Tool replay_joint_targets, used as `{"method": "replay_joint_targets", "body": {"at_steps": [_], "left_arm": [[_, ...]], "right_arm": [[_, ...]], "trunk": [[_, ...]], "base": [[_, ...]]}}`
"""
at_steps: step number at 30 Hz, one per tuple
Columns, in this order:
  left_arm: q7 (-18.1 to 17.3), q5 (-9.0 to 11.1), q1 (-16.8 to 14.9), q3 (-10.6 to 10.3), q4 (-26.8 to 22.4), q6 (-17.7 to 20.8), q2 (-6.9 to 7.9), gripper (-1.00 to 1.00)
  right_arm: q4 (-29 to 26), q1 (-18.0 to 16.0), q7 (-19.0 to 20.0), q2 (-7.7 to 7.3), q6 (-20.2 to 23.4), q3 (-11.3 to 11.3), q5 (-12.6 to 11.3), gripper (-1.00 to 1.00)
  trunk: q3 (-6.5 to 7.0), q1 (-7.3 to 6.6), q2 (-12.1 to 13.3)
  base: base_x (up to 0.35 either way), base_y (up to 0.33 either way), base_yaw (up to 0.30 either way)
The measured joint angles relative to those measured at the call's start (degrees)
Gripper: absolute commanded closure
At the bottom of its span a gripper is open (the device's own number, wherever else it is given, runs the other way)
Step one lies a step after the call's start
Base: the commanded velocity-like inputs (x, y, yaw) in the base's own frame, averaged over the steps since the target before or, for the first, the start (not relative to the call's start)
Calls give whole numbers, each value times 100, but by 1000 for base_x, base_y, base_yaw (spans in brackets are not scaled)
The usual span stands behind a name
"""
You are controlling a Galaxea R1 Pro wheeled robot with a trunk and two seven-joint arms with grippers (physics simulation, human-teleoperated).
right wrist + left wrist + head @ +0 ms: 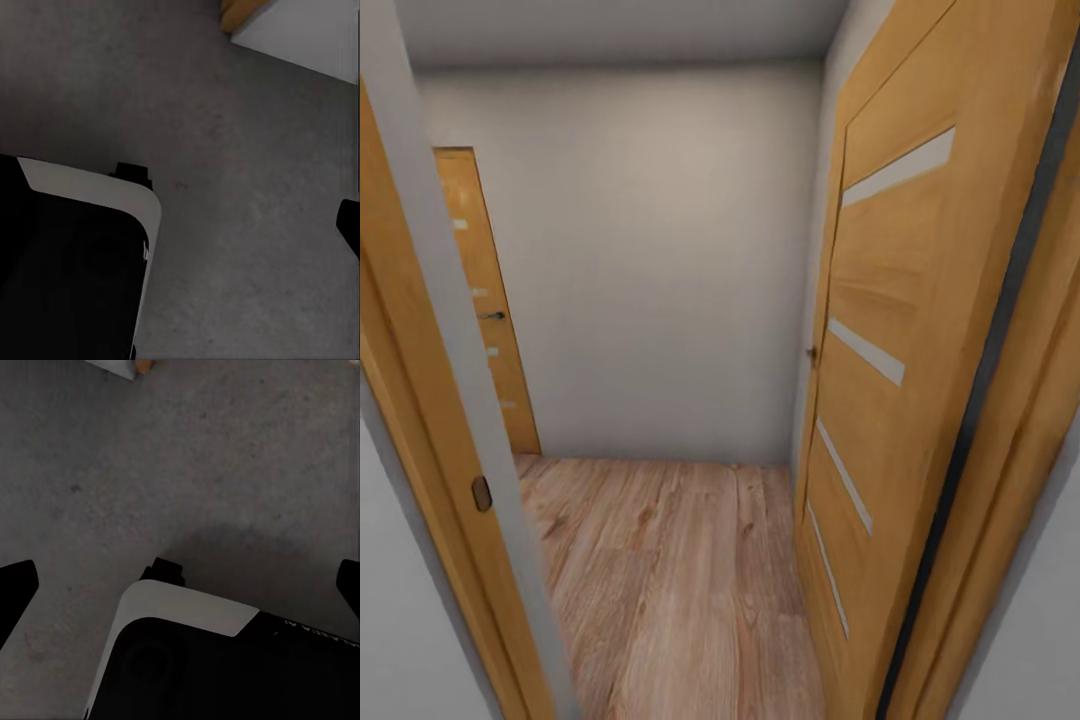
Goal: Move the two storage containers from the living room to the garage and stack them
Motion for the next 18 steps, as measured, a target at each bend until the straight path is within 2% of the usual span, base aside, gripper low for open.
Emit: {"method": "replay_joint_targets", "body": {"at_steps": [9,18], "left_arm": [[0,0,0,5,1,0,1,-100],[-8,-8,-1,0,2,-10,0,-100]], "right_arm": [[0,0,0,0,-1,-2,0,-100],[-1,2,1,9,-2,-2,7,-100]], "trunk": [[0,0,0],[0,3,0]], "base": [[321,-75,237],[38,-2,5]]}}
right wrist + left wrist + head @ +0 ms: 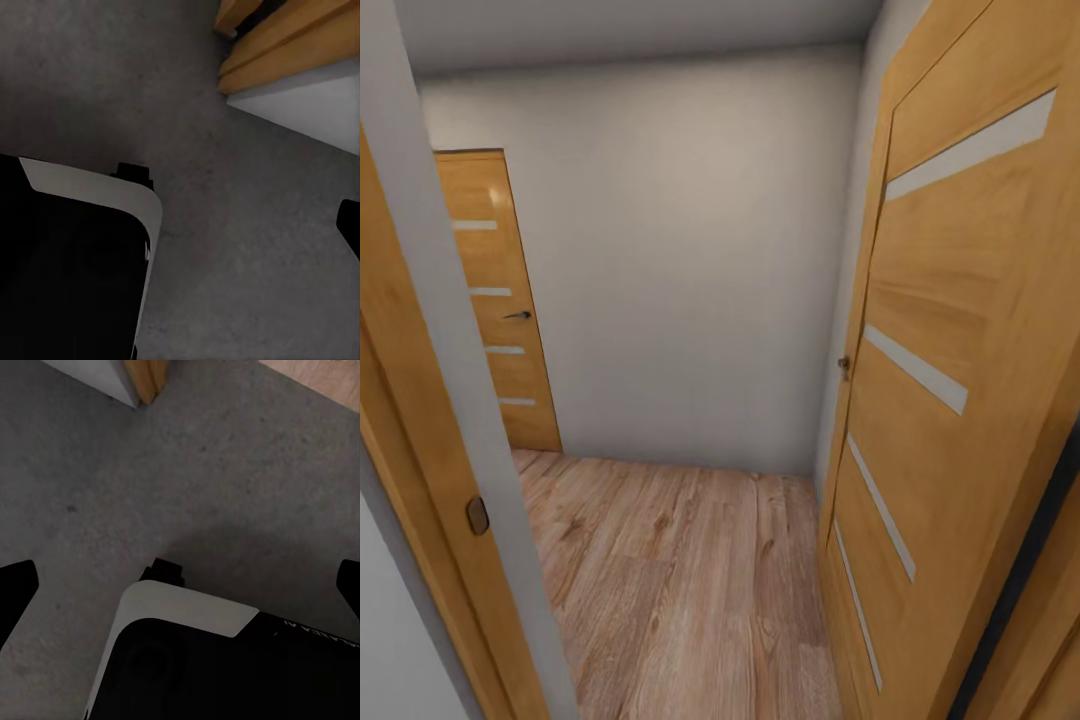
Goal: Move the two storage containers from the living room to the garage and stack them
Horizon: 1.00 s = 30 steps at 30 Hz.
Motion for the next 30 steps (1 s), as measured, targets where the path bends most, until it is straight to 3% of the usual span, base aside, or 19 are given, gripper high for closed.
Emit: {"method": "replay_joint_targets", "body": {"at_steps": [6,19,30], "left_arm": [[0,-1,0,1,0,3,-7,-100],[1,-10,0,0,1,8,-9,-100],[-1,-6,-1,0,2,9,-9,-100]], "right_arm": [[1,-1,1,-7,-8,0,1,-100],[1,-1,1,-9,-44,-8,-18,-100],[1,0,-1,8,-45,-48,-71,-100]], "trunk": [[0,-1,0],[0,-3,0],[0,0,0]], "base": [[31,24,0],[212,173,-5],[19,6,-213]]}}
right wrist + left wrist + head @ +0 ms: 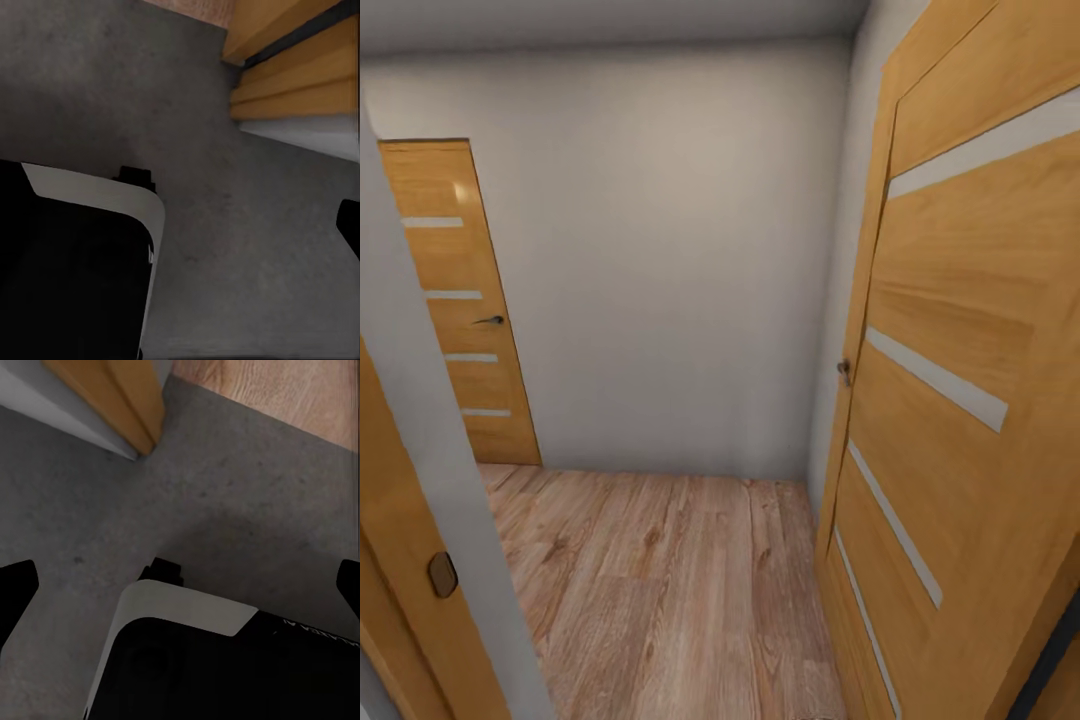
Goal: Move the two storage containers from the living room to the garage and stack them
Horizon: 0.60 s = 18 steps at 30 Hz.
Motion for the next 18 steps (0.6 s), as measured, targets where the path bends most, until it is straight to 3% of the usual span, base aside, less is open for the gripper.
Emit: {"method": "replay_joint_targets", "body": {"at_steps": [6,13,18], "left_arm": [[0,0,1,0,-1,0,0,-100],[0,6,1,0,-2,0,1,-100],[0,12,1,2,-2,0,5,-100]], "right_arm": [[0,-1,0,0,1,0,2,-100],[0,-1,1,0,1,26,41,-100],[0,0,1,0,3,36,47,-100]], "trunk": [[0,0,0],[0,0,0],[0,-2,-1]], "base": [[0,0,-150],[3,0,-14],[180,0,-1]]}}
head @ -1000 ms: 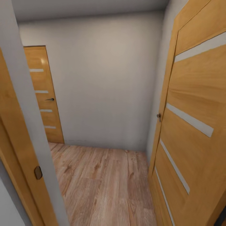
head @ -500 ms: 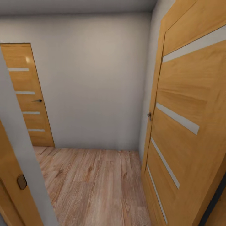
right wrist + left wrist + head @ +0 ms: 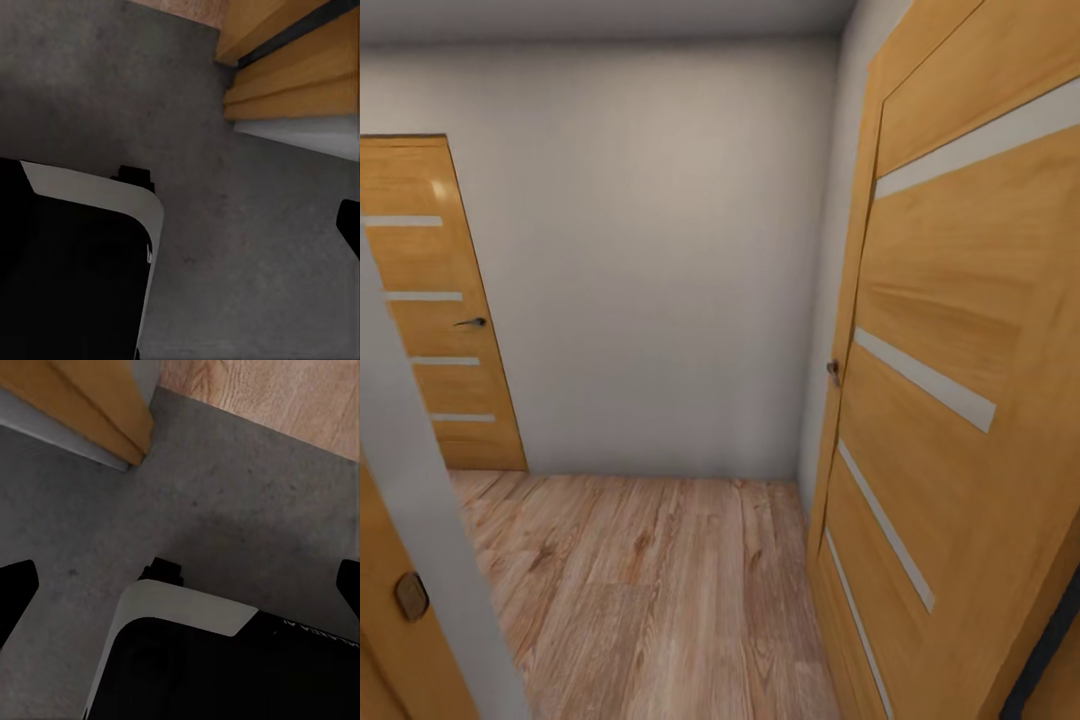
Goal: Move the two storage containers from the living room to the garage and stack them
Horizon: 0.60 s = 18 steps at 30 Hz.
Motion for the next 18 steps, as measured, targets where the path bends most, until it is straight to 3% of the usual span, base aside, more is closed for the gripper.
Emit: {"method": "replay_joint_targets", "body": {"at_steps": [18], "left_arm": [[0,1,0,-1,0,0,-2,-100]], "right_arm": [[0,-1,0,-9,-4,11,17,-100]], "trunk": [[0,-1,0]], "base": [[313,0,0]]}}
